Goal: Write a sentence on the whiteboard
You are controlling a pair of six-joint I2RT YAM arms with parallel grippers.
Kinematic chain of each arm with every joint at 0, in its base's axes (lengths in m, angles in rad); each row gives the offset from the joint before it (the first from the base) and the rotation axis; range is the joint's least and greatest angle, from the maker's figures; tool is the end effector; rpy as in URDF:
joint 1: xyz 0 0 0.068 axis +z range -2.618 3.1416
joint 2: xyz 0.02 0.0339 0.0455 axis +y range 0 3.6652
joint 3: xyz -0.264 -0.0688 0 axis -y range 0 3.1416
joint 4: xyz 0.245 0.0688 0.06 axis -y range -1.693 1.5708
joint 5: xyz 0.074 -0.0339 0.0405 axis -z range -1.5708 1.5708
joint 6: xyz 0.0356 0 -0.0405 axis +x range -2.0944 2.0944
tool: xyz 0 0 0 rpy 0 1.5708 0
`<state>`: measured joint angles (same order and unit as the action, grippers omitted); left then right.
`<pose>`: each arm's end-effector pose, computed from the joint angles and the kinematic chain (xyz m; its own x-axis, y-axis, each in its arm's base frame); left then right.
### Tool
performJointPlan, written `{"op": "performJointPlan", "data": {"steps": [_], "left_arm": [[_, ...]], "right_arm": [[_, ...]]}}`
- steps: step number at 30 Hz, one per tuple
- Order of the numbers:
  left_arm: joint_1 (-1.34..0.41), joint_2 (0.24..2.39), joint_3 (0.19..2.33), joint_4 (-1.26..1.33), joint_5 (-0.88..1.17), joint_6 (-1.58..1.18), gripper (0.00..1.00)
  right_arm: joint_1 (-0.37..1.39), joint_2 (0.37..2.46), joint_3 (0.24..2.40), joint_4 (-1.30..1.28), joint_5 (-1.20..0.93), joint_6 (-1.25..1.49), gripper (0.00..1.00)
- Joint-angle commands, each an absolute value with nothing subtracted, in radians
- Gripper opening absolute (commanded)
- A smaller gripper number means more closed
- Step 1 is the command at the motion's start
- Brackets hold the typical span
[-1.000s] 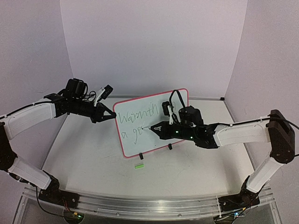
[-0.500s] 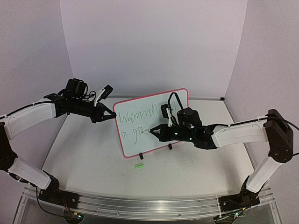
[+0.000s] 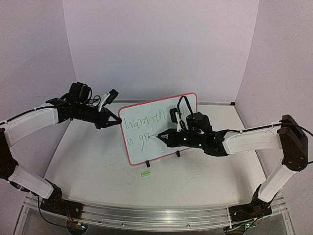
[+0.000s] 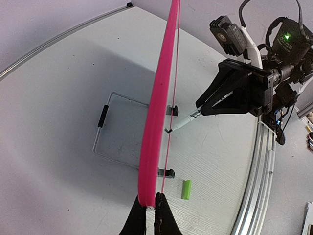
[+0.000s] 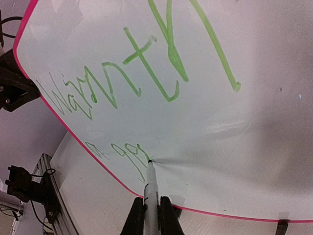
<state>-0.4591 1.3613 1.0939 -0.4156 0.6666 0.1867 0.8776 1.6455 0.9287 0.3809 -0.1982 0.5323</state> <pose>0.2559 -0.1511 0.3005 -0.4115 0.3661 -0.8346 0.8697 0.4315 -0.2395 0.2289 0.2865 0.2251 -0.6245 0.0269 -0.7805 -0.6453 0.5453 0.5351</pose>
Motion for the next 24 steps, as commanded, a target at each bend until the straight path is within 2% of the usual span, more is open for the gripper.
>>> {"op": "performJointPlan", "data": {"steps": [1,24], "left_arm": [[-0.491,1.393,1.088,-0.52,0.632,0.227,0.0],[-0.491,1.393,1.088,-0.521,0.632,0.226,0.0]], "right_arm": [[0.869,1.591,0.927,0.447,-0.121,0.544,0.0],[0.869,1.605,0.872,0.415,-0.065,0.554,0.0]]}}
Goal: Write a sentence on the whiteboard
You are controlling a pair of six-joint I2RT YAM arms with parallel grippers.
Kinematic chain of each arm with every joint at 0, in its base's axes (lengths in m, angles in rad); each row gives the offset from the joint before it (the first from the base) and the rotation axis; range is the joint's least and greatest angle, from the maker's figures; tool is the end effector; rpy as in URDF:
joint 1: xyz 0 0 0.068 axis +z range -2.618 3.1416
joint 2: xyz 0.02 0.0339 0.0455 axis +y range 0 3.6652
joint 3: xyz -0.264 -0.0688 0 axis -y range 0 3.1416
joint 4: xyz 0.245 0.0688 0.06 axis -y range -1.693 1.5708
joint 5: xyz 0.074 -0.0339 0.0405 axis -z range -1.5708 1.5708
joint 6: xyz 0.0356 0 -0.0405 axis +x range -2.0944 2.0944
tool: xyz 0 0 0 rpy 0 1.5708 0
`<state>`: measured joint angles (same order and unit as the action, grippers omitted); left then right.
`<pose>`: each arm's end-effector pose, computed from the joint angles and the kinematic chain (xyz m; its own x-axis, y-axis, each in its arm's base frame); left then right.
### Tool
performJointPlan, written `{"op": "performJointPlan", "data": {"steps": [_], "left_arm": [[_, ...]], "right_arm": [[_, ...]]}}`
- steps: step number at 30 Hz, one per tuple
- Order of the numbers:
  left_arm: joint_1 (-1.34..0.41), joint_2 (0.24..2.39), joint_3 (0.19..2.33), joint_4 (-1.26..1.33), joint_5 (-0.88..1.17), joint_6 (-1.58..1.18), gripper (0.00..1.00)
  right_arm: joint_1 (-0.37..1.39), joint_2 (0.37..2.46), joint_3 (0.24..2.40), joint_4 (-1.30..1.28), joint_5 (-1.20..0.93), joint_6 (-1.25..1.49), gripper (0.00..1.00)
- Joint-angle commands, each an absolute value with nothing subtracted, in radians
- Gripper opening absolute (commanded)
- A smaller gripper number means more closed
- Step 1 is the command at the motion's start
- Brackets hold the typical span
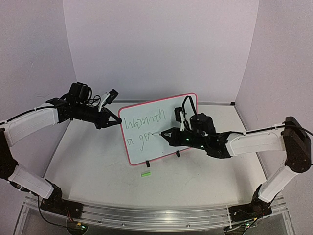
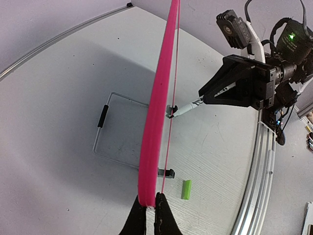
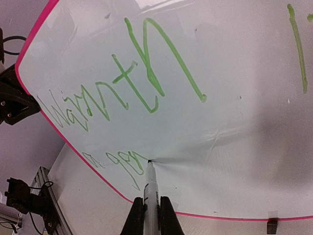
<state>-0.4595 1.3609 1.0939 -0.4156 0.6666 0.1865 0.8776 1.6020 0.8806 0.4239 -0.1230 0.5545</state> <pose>0.2558 -0.1511 0.3006 -0.4112 0.3661 -0.8348 0.8699 0.4312 -0.2394 0.2244 0.2769 0.2286 -0.6007 0.0947 -0.7939 -0.6141 0.5812 0.5340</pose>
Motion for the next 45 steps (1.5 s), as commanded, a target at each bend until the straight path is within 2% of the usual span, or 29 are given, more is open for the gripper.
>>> {"op": "performJointPlan", "data": {"steps": [1,15,28,45], "left_arm": [[-0.491,1.393,1.088,-0.522,0.632,0.226,0.0],[-0.492,1.395,1.088,-0.523,0.629,0.227,0.0],[-0.494,1.393,1.088,-0.522,0.629,0.227,0.0],[-0.497,1.396,1.088,-0.522,0.629,0.227,0.0]], "right_arm": [[0.869,1.613,0.871,0.412,-0.068,0.553,0.0],[0.869,1.63,0.856,0.401,-0.065,0.554,0.0],[0.869,1.533,0.83,0.43,-0.104,0.535,0.0],[0.868,1.582,0.894,0.445,-0.116,0.523,0.0]]}}
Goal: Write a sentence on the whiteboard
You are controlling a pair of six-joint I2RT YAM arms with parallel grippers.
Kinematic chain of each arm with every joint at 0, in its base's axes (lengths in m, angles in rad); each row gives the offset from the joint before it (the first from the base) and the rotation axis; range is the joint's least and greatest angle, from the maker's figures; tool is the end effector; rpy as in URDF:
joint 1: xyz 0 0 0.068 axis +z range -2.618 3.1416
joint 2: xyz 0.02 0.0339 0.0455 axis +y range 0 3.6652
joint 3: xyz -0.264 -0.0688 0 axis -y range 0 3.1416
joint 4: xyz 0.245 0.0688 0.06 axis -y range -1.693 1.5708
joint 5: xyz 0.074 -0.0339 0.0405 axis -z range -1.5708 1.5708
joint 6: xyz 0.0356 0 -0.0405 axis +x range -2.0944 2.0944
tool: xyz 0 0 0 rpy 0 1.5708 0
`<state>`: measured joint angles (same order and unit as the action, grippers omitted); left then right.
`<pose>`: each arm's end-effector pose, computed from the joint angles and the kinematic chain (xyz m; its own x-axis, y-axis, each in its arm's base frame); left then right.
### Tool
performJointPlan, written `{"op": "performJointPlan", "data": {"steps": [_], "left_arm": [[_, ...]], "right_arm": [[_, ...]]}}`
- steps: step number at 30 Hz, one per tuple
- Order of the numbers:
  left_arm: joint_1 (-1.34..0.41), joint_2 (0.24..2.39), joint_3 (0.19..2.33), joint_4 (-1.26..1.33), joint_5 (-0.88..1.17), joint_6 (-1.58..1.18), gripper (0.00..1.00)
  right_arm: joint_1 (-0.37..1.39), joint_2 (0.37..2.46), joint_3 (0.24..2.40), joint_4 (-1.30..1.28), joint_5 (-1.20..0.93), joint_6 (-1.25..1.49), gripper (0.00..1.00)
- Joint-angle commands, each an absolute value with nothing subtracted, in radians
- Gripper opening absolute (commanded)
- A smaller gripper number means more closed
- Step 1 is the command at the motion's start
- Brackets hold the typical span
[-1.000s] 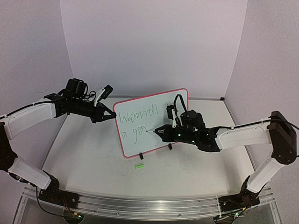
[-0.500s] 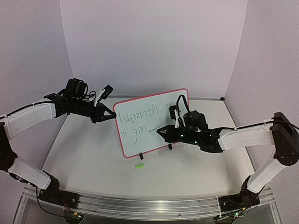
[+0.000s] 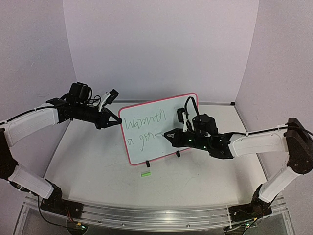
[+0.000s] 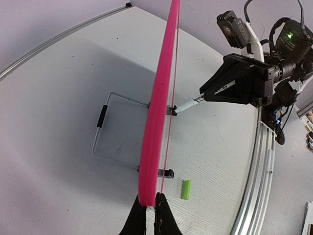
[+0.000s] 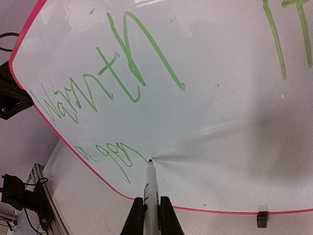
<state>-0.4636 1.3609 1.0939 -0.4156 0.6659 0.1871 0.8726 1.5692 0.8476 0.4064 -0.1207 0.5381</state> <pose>0.2552 -0.1522 0.3006 -0.4092 0.3681 -0.8349 0.8717 0.4280 -0.2386 0.2198 0.2686 0.2268 -0.5986 0.0782 -0.7972 -0.6140 0.5944 0.5193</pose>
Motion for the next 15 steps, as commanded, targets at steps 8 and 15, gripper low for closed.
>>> {"op": "performJointPlan", "data": {"steps": [8,15], "left_arm": [[-0.499,1.396,1.088,-0.522,0.627,0.228,0.0],[-0.499,1.395,1.088,-0.523,0.627,0.228,0.0]], "right_arm": [[0.869,1.599,0.904,0.445,-0.092,0.53,0.0],[0.869,1.547,0.864,0.445,-0.004,0.549,0.0]]}}
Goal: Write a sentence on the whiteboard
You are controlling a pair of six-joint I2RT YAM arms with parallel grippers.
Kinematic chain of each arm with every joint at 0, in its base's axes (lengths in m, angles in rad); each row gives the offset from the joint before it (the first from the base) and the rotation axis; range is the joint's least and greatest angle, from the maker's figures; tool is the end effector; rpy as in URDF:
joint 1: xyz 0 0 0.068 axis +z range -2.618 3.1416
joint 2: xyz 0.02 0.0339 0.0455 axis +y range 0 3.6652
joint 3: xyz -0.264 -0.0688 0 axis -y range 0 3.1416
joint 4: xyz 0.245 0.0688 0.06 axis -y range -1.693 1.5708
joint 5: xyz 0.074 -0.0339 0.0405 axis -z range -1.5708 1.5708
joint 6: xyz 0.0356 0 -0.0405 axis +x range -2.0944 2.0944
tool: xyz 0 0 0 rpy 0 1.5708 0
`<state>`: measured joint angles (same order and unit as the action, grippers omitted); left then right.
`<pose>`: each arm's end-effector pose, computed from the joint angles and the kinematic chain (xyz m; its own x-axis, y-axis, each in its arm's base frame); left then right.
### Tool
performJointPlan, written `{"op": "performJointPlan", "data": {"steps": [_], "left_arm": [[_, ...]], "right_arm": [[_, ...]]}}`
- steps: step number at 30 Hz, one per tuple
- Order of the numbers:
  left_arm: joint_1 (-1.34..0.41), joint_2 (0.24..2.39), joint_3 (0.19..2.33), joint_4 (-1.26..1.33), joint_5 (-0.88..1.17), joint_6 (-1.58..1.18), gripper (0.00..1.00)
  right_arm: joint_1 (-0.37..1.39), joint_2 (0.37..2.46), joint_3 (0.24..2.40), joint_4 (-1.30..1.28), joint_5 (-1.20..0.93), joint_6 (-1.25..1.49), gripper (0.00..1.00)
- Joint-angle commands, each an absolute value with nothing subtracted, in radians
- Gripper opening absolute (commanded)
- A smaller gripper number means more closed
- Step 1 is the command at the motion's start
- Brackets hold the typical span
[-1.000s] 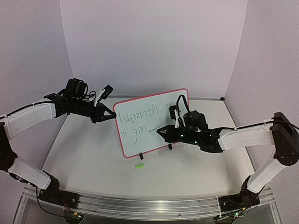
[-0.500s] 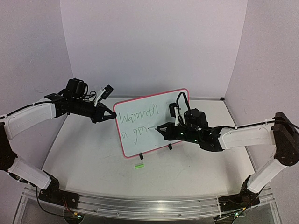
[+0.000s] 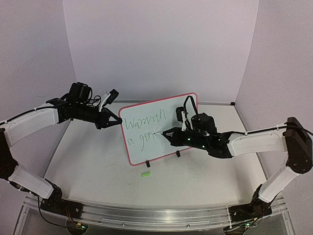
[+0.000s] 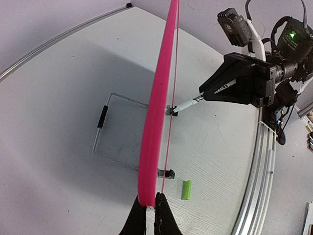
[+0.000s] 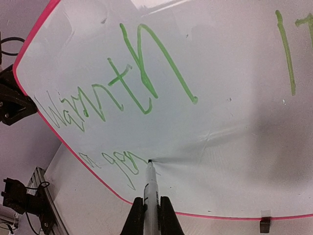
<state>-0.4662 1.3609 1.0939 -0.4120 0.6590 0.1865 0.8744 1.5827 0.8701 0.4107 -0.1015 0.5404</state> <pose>0.2552 -0.1528 0.3008 -0.4064 0.3686 -0.8360 0.8715 0.4312 -0.2336 0.2232 0.2725 0.2302 -0.5881 0.0945 -0.8032 -0.6095 0.6009 0.5170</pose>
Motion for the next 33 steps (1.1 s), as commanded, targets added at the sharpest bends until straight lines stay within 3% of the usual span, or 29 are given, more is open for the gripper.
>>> {"op": "performJointPlan", "data": {"steps": [1,9,20,33], "left_arm": [[-0.499,1.395,1.088,-0.523,0.626,0.228,0.0],[-0.499,1.396,1.088,-0.524,0.626,0.228,0.0],[-0.5,1.393,1.088,-0.524,0.624,0.228,0.0],[-0.5,1.392,1.088,-0.526,0.621,0.229,0.0]], "right_arm": [[0.868,1.536,0.857,0.445,0.004,0.551,0.0],[0.869,1.507,0.831,0.44,0.044,0.554,0.0],[0.868,1.466,0.824,0.443,-0.079,0.522,0.0],[0.868,1.53,0.895,0.446,-0.075,0.52,0.0]]}}
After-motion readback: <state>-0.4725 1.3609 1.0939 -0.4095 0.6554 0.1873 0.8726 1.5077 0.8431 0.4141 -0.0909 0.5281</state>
